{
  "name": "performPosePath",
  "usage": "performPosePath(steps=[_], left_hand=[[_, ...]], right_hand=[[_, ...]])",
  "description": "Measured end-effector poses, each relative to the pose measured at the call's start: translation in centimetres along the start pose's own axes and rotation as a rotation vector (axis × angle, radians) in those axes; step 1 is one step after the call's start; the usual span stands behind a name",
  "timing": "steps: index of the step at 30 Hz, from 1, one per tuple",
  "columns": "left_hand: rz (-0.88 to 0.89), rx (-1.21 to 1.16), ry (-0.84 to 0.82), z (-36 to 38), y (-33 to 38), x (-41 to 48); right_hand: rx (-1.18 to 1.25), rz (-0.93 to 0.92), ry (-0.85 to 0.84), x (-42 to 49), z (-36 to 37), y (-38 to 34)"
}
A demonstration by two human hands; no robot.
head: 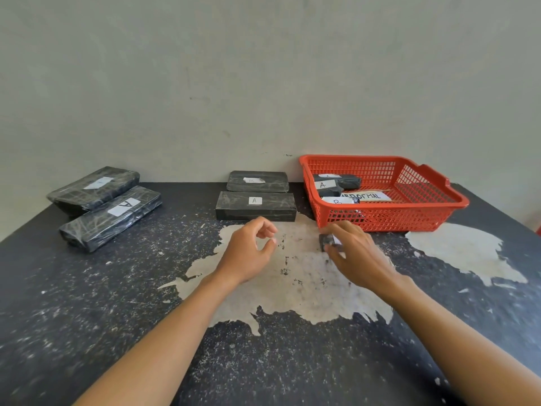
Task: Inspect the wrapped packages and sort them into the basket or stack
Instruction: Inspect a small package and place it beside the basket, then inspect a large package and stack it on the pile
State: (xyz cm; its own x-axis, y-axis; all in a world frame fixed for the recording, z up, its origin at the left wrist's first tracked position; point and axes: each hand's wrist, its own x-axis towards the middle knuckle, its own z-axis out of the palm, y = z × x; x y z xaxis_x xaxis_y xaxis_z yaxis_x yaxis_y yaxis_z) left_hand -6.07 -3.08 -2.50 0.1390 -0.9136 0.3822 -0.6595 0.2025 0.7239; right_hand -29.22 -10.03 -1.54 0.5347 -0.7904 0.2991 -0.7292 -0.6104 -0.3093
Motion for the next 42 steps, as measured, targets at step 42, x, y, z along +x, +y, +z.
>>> performPosePath(steps=[42], left_hand=[[-0.662, -0.002, 0.555, -17.0, -11.6, -2.4]], right_hand=[[0.597, -0.089, -0.151, 11.8, 9.0, -20.6]])
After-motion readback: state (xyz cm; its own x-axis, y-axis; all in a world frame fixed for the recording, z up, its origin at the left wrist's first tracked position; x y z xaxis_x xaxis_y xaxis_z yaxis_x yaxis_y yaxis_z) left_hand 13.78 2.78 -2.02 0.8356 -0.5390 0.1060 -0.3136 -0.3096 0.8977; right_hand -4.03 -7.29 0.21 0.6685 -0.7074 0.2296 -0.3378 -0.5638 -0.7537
